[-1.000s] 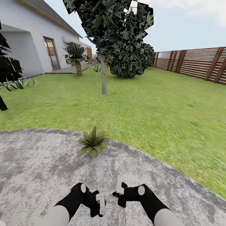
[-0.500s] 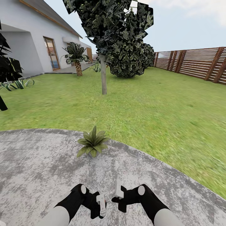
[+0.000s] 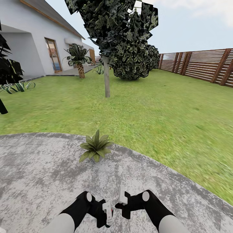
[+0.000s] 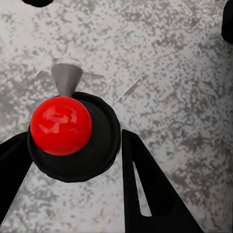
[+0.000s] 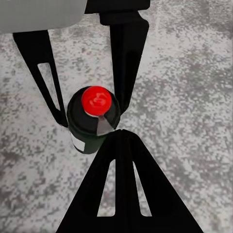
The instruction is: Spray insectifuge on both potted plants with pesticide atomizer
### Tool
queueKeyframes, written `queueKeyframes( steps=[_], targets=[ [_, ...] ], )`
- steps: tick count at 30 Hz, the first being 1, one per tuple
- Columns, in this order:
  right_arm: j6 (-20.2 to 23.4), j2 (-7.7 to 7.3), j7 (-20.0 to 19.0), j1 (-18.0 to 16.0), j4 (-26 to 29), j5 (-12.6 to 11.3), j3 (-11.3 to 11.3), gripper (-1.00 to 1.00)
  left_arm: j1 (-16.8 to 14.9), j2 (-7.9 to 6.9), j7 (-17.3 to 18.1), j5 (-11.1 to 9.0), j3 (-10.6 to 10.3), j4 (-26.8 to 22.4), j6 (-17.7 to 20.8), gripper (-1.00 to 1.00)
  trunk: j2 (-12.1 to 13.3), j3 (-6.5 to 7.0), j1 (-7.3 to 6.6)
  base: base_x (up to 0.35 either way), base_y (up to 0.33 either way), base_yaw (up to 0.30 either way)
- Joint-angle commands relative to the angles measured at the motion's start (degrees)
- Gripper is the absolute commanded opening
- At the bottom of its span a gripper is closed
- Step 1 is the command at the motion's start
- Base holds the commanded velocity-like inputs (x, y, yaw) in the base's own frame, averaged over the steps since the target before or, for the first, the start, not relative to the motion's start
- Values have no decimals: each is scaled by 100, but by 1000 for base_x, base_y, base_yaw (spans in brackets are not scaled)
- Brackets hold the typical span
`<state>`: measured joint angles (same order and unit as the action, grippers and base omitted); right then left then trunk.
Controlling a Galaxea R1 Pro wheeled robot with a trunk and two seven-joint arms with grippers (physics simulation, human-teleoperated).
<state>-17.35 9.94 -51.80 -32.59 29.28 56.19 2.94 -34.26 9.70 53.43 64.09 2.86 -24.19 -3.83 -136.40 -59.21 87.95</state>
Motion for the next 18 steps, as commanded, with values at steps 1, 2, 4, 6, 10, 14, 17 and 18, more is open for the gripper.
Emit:
queueKeyframes(
  steps=[1,2,4,6,10,14,17,18],
  targets=[
    [-23,6,-23,-2,7,41,31,-100,-2,14,1,53,31,-7,-39,-100,-2,-5,-1,0,0,0],
    [-23,6,-23,-2,6,41,31,-100,-2,17,-5,52,31,-7,-39,-100,-2,-5,-1,0,0,0],
    [-23,6,-23,-2,4,41,31,-100,-2,21,-14,51,31,-7,-39,-100,-2,-5,-1,0,0,0],
    [-23,6,-23,-2,4,41,31,-100,-2,27,-16,51,31,-5,-39,-100,-2,-5,-1,0,0,0],
    [-23,6,-23,-2,4,42,31,-100,-3,29,-17,20,31,4,-48,-100,-2,-5,-1,0,0,0],
    [-23,6,-23,-2,3,41,31,-100,-8,29,-17,-79,31,10,-50,-100,-2,-5,-1,0,0,0],
    [-23,6,-23,-2,6,42,31,-100,-6,29,-10,-274,31,18,-61,-100,-2,-5,-1,0,0,0],
    [-23,6,-23,-2,5,42,31,-100,-4,29,-9,-293,31,18,-63,-100,-2,-5,-1,0,0,0]
  ],
)
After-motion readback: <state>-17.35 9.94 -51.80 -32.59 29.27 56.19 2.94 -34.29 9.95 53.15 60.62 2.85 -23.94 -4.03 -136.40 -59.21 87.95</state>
